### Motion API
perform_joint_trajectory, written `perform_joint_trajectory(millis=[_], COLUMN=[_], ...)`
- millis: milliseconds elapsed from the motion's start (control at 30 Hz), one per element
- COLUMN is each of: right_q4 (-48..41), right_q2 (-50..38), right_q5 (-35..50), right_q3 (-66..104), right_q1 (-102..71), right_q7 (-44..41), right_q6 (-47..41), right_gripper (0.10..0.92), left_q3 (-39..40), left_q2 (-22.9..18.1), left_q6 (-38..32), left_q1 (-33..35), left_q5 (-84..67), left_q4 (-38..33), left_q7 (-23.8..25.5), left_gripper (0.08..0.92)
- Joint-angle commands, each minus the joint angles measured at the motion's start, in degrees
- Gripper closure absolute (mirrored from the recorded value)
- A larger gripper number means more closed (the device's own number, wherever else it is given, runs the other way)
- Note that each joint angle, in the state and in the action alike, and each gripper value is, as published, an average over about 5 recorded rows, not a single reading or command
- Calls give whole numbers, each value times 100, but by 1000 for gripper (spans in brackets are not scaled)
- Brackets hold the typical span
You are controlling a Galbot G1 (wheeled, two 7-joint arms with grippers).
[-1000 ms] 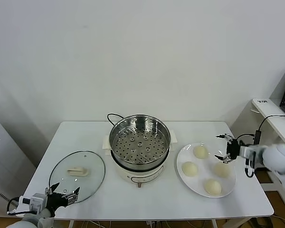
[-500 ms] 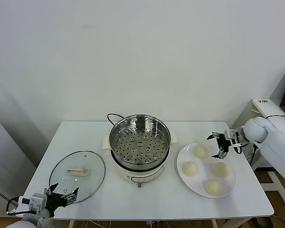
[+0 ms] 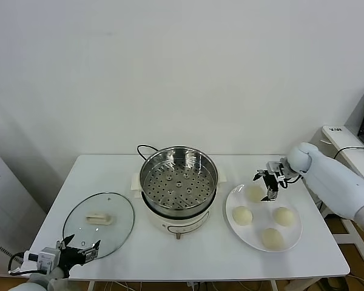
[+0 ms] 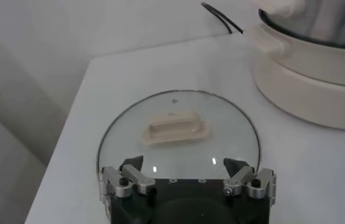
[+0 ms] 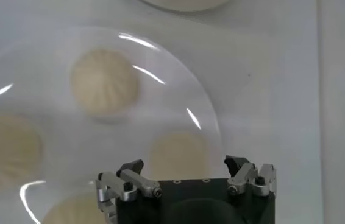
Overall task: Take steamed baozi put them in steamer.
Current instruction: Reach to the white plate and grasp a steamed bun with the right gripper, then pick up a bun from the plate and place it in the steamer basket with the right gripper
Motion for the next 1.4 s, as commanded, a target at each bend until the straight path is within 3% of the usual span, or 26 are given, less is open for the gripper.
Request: perform_joint_trajectory(millis=[33,200,533,633,800,1000,1400], right_q4=[-418,-388,-237,91,1048,1221,552], right_q2=[324,318,274,119,-334,-11,1734], right_q5=[-339,-411,-460,-216,955,1833,1593], right_q3=[-38,69,133,-96,-1038,-1776,-1826], right_q1=[25,-49,-37,199,1396,3115,3626], right_q7=[-85,-107,-78,-105,-242,-567,-927], right_q6=[37,18,72,58,-18,892,3463], right_gripper=[212,288,515,523,525,525,516], left_q3=[-3,-2,4,13,6,-3,-3], left_q2=[-1,10,-22,-45,-55,-43,-28], left_q6=[-9,-6,5,22,22,-3,-10], left_q1=[13,11,8,10,52,79,96], left_q5=[6,6,5,5,7,9,41], left_q4=[1,-3,-33,-33,-28,-53,-142], left_q7=[6,2,-39,-61,-71,-61,-68], left_gripper=[177,177,177,177,177,177,177])
